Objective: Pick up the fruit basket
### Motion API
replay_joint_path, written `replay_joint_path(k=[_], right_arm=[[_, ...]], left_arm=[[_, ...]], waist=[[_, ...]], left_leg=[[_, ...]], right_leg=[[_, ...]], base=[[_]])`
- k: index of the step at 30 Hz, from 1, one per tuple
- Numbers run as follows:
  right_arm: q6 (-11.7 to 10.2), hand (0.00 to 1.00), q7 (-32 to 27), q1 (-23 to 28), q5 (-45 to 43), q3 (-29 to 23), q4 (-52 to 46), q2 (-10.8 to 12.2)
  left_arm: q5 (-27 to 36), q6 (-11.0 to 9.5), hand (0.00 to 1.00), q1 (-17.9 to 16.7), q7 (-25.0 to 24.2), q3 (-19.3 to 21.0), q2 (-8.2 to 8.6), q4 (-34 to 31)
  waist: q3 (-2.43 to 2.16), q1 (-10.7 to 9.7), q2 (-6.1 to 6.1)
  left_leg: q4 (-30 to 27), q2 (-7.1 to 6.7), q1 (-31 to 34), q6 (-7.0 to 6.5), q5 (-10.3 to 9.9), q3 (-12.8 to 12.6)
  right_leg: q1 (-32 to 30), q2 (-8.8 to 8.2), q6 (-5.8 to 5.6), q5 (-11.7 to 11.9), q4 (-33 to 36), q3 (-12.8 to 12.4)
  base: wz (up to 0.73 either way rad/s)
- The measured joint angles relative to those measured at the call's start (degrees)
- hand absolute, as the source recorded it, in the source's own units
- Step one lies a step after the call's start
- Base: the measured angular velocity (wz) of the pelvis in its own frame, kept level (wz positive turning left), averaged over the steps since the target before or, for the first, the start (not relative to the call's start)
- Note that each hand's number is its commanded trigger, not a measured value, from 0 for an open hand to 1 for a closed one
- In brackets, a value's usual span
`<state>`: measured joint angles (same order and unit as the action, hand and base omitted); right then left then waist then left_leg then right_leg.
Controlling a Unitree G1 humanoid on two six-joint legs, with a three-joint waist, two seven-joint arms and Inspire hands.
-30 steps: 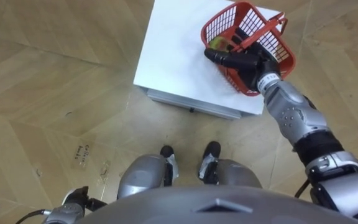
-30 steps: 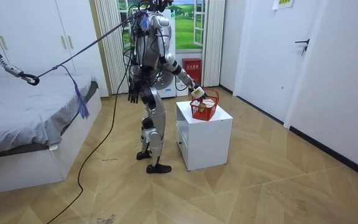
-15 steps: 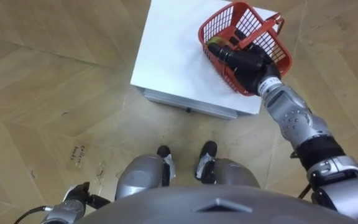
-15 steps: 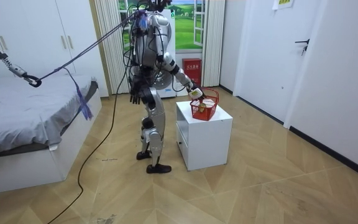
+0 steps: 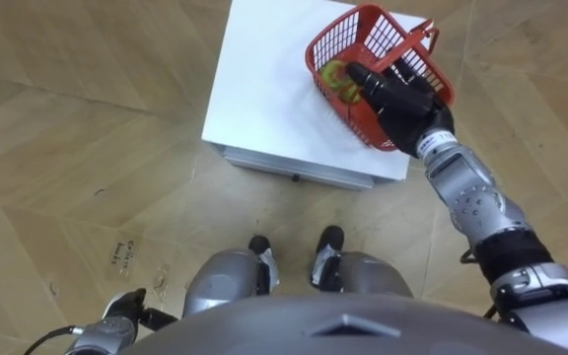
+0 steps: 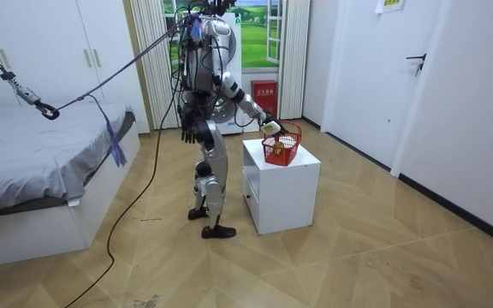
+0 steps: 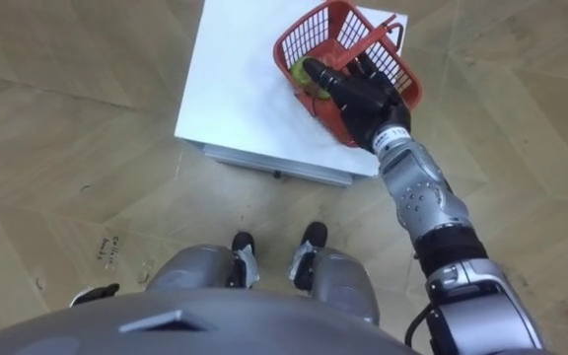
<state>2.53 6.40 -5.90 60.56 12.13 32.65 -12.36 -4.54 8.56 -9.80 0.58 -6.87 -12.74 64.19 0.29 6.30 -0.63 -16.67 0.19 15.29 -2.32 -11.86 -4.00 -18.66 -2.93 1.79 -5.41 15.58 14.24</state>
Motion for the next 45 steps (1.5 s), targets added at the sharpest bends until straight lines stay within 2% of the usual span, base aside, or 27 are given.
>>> replay_joint_path(k=[15, 19, 23, 32, 36, 40, 45], right_arm=[[0.0, 0.00, 0.1, 0.7, 0.4, 0.0, -1.4, 0.0], [0.0, 0.00, 0.1, 1.6, 0.4, -0.3, -1.8, 0.0], [0.0, 0.00, 0.3, 3.2, 0.4, -2.5, -2.7, 0.0], [-0.1, 0.00, 0.8, 5.7, 0.4, -4.0, -4.6, 0.0], [-0.1, 0.00, 1.8, 8.3, 0.4, -4.2, -6.9, 0.0], [-0.1, 0.00, 2.7, 12.0, 0.4, -4.2, -9.2, 0.0], [-0.1, 0.00, 3.0, 14.8, 0.4, -4.5, -9.9, 0.0]], left_arm=[[0.0, -0.1, 0.00, 0.0, 0.0, 0.0, 0.05, 0.1], [-0.1, -0.3, 0.00, 0.0, 0.4, 0.6, 0.07, 0.0], [-0.1, -0.4, 0.00, 0.0, 0.9, 2.7, 0.12, 0.1], [-0.2, -1.3, 0.00, 0.0, 1.7, 2.8, 0.16, -0.2], [-0.2, -1.6, 0.00, 0.0, 1.6, 2.9, 0.16, -0.3], [-0.1, -1.6, 0.00, -0.1, 1.6, 2.9, 0.16, -0.1], [-0.1, -1.8, 0.00, -0.3, 1.6, 2.9, 0.18, 0.0]], waist=[[0.03, -0.5, 0.45], [0.02, -1.2, 0.45], [-0.01, -1.5, 0.43], [-0.13, -1.8, 0.13], [-0.19, -2.0, -0.25], [-0.45, -2.5, -0.86], [-0.51, -3.0, -1.02]], left_leg=[[-0.5, 0.00, -0.1, 0.00, 0.0, 0.0], [-0.3, -0.01, -0.1, 0.00, 0.0, -0.1], [0.5, 0.07, -1.2, 0.00, 0.0, -0.6], [1.9, 0.16, -2.7, 0.03, 0.0, -2.1], [2.3, 0.24, -3.1, 0.03, 0.0, -2.7], [2.9, 0.27, -3.7, 0.03, 0.0, -3.5], [3.4, 0.45, -5.0, 0.03, 0.0, -4.2]], right_leg=[[0.3, -0.02, 0.05, 0.0, 0.0, 0.1], [0.4, 0.10, 0.05, 0.0, -0.3, 0.1], [1.2, 0.34, 0.05, 0.1, -0.9, -0.2], [1.5, 0.81, 0.05, 0.1, -1.1, -1.8], [1.5, 1.02, 0.03, 0.1, -1.1, -2.5], [1.5, 1.14, 0.02, 0.1, -1.3, -3.1], [2.0, 1.29, 0.00, 0.1, -1.0, -3.8]], base=[[0.00], [0.00], [-0.06], [-0.09], [-0.08], [-0.08], [-0.10]])
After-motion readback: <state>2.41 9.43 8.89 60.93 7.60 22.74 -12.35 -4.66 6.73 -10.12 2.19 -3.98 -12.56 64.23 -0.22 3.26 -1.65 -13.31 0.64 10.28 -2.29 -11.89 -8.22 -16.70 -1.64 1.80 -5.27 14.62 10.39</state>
